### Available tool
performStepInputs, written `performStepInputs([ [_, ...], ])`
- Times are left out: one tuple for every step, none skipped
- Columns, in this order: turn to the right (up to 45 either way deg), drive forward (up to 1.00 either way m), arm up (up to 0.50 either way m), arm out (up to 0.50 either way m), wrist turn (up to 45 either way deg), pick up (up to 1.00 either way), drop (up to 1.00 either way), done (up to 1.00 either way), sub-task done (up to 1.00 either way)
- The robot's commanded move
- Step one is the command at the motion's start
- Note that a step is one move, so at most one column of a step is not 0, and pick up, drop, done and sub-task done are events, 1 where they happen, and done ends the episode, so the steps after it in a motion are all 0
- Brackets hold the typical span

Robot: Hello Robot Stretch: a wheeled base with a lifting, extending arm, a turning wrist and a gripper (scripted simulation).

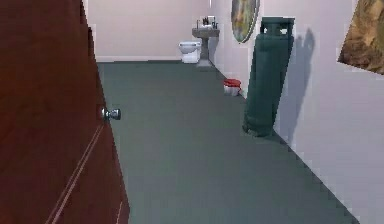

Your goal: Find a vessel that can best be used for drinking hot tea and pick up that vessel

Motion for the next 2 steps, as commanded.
performStepInputs([
  [0.0, 0.9, 0.0, 0.0, 0.0, 0.0, 0.0, 0.0, 0.0],
  [-9.0, 0.0, 0.0, 0.0, 0.0, 0.0, 0.0, 0.0, 0.0],
])
